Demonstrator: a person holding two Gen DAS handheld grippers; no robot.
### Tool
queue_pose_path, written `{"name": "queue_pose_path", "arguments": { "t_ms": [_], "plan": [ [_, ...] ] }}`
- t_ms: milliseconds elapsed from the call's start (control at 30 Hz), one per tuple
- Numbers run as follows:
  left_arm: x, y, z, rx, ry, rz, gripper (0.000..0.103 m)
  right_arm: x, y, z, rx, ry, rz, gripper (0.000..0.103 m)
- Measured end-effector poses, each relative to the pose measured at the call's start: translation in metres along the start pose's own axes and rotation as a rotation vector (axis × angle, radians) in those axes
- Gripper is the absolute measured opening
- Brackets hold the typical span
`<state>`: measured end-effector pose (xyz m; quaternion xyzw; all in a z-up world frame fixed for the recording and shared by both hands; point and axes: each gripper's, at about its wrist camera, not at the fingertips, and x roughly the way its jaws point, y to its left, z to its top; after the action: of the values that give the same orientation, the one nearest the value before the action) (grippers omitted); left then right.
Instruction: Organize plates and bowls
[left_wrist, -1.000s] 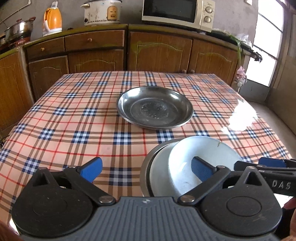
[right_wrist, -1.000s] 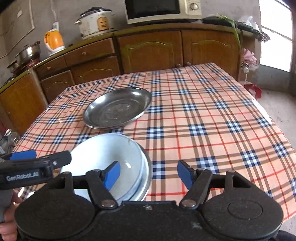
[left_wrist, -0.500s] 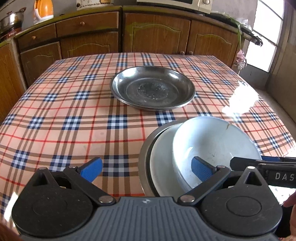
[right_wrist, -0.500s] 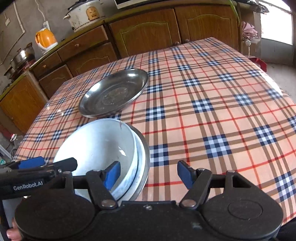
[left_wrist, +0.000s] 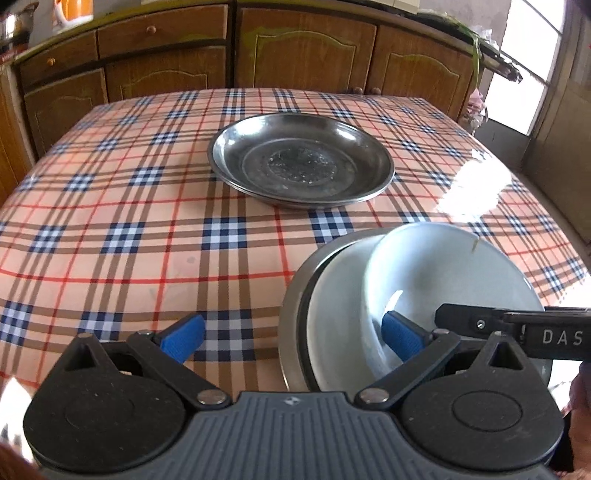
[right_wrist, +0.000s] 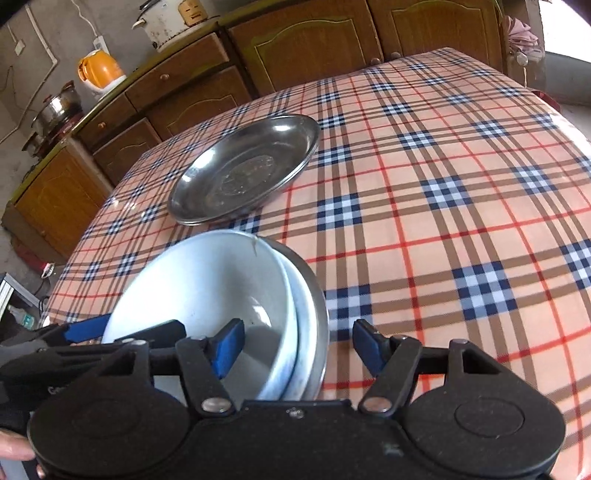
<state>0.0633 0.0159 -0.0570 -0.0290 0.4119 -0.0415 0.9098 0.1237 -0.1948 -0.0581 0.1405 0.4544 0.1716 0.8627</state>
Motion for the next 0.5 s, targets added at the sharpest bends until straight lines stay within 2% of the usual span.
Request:
{"name": "queue_pose_path", "arguments": {
  "t_ms": [133,200,267,300,333,500],
  "plan": [
    [0.0052,0.0027,0.0003,-0.009,0.015,-0.068,0.103,0.0018,-0.0062,0.0016,0.009,0.017,0.033,0.08],
    [0.0071,0.0034,0.0,-0.017,0.028,-0.112,0.094,0.0011,-0.007,0.0,0.01,0.011,0.042,0.08],
    [0.0075,0.0015,-0.0004,-0.026,0.03,-0.14,0.086,0.0004,-0.0065,-0.0012,0.026,0.009,0.055,0.073],
    [0.007,0.0003,-0.0018,-0.027,0.028,-0.158,0.077,0.0004,-0.0064,-0.0016,0.037,0.015,0.087,0.058],
    [0.0067,-0.0005,-0.0022,-0.027,0.028,-0.188,0.07,-0.0003,-0.0044,-0.0023,0.046,0.017,0.101,0.055],
    [0.0055,-0.0049,-0.0038,-0.03,0.023,-0.187,0.067,-0.0017,-0.0017,-0.0039,0.058,0.007,0.083,0.055]
  ]
}}
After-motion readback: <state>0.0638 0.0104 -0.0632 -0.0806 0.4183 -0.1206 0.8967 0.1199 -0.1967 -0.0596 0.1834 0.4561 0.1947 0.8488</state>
